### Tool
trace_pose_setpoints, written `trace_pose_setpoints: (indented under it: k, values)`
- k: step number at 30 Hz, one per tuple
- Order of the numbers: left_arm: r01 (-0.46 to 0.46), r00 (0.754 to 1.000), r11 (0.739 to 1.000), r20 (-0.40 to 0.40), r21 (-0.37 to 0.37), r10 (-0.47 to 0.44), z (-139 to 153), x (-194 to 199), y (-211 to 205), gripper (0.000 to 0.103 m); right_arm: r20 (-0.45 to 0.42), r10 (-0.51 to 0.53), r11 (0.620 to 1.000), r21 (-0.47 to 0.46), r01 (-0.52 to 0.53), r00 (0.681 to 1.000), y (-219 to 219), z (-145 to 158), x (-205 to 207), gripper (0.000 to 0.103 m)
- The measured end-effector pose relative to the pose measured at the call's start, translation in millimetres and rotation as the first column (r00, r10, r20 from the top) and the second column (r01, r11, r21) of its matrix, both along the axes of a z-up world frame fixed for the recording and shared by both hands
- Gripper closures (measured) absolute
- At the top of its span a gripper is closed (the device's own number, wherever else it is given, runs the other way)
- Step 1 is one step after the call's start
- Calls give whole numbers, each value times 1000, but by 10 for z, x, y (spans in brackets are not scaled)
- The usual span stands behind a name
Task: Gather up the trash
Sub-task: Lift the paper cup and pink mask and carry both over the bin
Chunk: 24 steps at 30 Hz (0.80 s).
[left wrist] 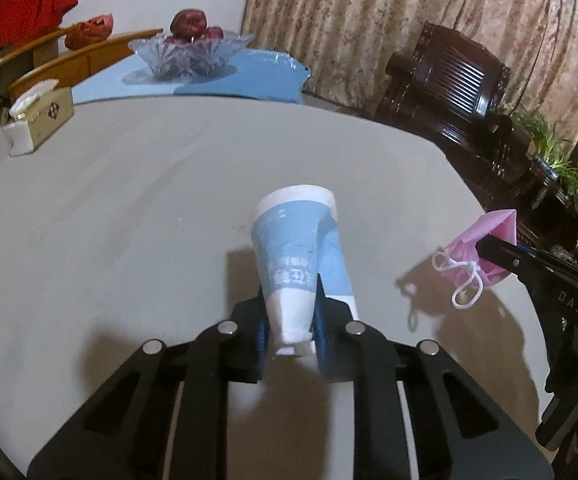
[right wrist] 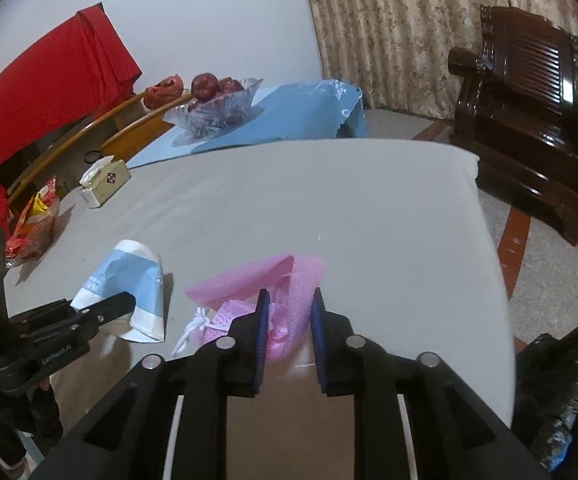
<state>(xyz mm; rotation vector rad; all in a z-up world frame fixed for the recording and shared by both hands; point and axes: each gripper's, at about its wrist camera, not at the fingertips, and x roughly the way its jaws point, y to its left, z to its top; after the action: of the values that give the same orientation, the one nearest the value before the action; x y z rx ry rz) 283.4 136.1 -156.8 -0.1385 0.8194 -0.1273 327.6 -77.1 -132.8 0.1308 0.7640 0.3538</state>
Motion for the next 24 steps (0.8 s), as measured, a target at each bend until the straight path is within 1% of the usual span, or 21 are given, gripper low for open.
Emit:
trace_pose_setpoints:
  k: [10,16,20,24]
  values:
    - [-3,997,999,77,48,-1,433,-238,-201,87,77,-29,999,32,26,997,-172,346,-308,83]
    - [16,993,999,114,40,-21,636,-417,-352,87,121,-46,998,35,42,992,-336,566,-534,83]
    - [28,991,999,131,31,-32,747,-512,-457,87,137,-62,998,41,57,989,-446,654,-676,83]
    - [54,988,998,145,39,-59,850,-610,-581,87,154,-80,996,48,74,985,-561,743,-813,83]
